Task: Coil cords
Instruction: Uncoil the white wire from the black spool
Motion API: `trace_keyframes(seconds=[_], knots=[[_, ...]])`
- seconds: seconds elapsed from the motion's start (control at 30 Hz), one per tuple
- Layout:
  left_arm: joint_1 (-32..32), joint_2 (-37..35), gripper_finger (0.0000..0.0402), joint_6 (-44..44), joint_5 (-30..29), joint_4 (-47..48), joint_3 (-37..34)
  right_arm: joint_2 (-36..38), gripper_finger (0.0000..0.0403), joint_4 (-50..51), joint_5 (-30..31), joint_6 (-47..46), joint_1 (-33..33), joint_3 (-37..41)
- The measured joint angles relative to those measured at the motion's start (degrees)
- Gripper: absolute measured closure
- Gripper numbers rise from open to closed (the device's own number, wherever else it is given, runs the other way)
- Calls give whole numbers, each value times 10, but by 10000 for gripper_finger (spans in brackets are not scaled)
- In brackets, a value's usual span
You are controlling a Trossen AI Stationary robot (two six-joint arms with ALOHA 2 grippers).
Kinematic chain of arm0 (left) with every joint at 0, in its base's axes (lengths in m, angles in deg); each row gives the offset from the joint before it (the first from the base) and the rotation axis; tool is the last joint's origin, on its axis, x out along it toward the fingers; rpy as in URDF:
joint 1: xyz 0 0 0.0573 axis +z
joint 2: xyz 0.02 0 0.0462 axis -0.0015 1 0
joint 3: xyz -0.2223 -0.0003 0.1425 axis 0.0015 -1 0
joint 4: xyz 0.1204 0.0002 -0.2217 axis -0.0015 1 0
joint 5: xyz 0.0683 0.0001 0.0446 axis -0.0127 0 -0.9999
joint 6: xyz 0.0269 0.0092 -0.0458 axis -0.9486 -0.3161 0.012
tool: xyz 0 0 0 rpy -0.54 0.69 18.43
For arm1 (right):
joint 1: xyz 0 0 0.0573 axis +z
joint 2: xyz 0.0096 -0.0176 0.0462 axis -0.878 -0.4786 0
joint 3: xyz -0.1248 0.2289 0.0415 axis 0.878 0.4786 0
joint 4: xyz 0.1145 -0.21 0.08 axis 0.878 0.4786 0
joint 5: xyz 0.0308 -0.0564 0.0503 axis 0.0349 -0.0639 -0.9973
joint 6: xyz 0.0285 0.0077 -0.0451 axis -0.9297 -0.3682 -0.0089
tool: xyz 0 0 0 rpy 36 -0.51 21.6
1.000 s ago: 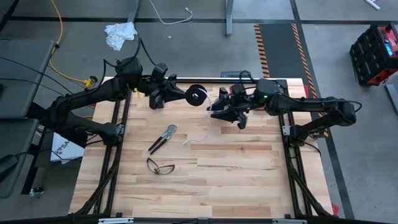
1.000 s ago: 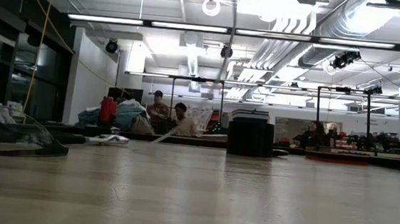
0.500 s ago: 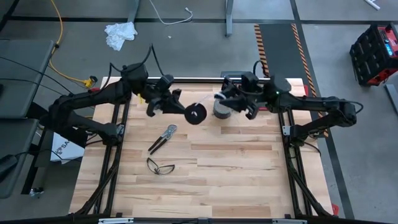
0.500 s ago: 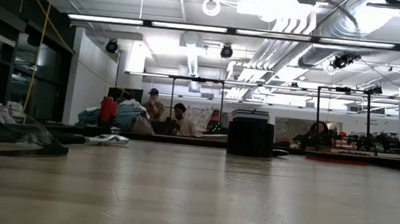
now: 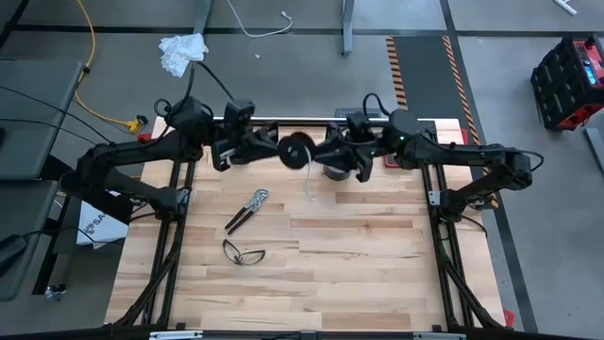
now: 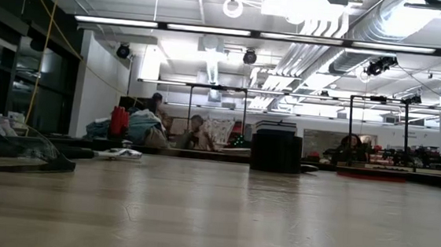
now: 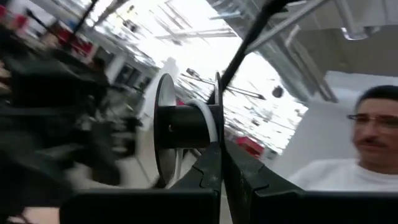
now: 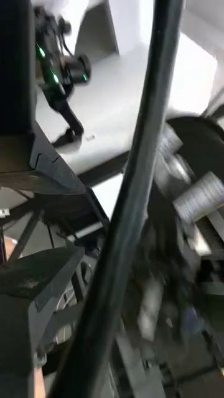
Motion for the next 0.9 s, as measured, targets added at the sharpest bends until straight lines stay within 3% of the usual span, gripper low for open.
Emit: trace_keyframes(seconds=[0.1, 0.37, 0.53, 0.9], knots=[[19, 0, 401, -8, 0, 0, 0, 3, 263, -5, -2, 5, 8, 0], [22, 1, 401, 16, 2, -6, 0, -19, 263, -19, 71, 56, 12, -1], [26, 1, 401, 6, 10, -11, 0, -39, 263, -85, 24, 10, 13, -1], [67, 4, 401, -45, 10, 24, 0, -42, 263, -95, -10, -16, 28, -26]])
